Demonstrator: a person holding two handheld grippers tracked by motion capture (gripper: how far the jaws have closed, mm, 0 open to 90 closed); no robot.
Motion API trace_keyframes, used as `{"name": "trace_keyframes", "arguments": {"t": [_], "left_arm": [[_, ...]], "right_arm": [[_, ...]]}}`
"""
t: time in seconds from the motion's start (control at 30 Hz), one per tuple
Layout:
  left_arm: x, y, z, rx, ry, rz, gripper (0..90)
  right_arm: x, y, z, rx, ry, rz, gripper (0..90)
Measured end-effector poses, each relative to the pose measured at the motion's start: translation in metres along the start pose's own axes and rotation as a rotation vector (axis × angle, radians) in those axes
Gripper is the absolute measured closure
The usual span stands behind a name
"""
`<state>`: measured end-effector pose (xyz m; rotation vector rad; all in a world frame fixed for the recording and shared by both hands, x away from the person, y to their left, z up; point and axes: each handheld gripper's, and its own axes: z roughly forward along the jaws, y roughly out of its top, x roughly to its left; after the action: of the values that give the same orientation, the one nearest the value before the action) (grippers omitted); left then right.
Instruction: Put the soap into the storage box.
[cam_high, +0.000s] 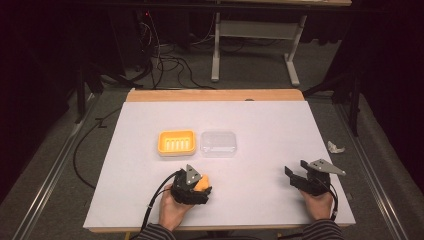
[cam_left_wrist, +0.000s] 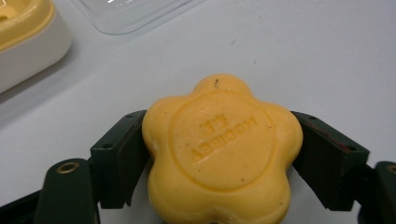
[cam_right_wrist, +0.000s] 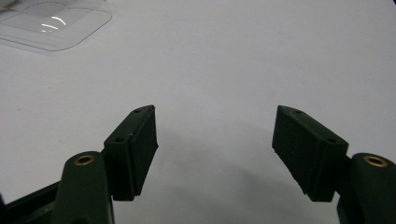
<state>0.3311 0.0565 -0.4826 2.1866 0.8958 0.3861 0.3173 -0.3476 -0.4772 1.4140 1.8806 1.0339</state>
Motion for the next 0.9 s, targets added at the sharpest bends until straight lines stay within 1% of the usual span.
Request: {"name": "trace_keyframes", "arguments": {"t": [0.33, 0.4, 0.63, 0.7, 0.77, 0.9], "left_arm": [[0.0001, -0.0008, -0.0001, -0.007, 0.002, -0.008, 25.3], [-0.0001, -0.0014, -0.0002, -0.01, 0.002, -0.001, 25.5], [-0.0001, -0.0012, -0.0002, -0.008, 0.005, -0.006, 25.6], [-0.0022, -0.0015, -0.0003, -0.011, 0.02, 0.004, 25.6], [-0.0027, -0.0022, -0.0004, -0.017, 0.021, 0.012, 25.7], [-0.0013, -0.001, -0.0003, -0.006, 0.012, -0.004, 25.8]], "right_arm": [[0.0008, 0.0001, 0.0001, 0.004, -0.005, 0.005, 31.2], [0.0007, 0.0001, 0.0002, 0.005, -0.005, 0.002, 31.2], [0.0007, 0.0003, 0.0007, 0.007, -0.004, -0.006, 31.2], [0.0008, 0.0003, 0.0007, 0.008, -0.004, -0.002, 31.2], [0.0008, 0.0003, 0.0008, 0.01, -0.001, -0.002, 31.4], [0.0008, 0.0003, 0.0007, 0.009, -0.001, -0.002, 31.4]]}}
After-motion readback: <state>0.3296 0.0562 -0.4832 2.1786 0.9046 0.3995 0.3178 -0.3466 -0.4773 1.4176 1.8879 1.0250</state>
